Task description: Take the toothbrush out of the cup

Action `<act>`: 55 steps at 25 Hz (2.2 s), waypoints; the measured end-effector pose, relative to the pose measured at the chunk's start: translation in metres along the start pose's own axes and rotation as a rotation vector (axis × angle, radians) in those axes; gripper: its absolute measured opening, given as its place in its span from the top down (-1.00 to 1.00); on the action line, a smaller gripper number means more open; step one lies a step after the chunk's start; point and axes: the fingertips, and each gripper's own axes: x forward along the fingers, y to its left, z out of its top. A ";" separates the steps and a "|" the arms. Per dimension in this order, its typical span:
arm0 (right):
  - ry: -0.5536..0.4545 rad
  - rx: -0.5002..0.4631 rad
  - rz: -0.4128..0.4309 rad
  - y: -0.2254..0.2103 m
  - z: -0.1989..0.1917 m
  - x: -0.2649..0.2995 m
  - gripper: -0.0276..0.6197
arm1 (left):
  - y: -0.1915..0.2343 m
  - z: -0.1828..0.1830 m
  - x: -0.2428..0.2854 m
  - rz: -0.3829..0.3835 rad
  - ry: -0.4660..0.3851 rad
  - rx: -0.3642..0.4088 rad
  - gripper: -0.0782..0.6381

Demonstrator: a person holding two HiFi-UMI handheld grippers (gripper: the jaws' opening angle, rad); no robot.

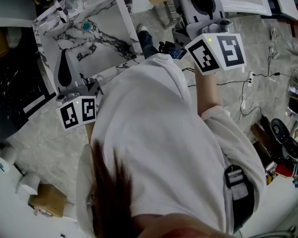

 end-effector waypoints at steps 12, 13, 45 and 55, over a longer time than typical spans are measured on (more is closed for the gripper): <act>0.033 0.023 -0.039 -0.010 -0.018 -0.024 0.65 | -0.005 -0.003 -0.001 -0.006 0.009 0.005 0.75; 0.033 0.022 -0.043 -0.011 -0.018 -0.026 0.65 | -0.006 -0.003 0.000 -0.006 0.009 0.005 0.75; 0.155 0.011 -0.085 -0.020 -0.065 -0.064 0.65 | 0.007 -0.008 -0.013 0.021 0.027 0.023 0.75; 0.202 0.020 -0.071 -0.013 -0.084 -0.070 0.65 | 0.006 -0.012 -0.013 0.016 0.034 0.016 0.75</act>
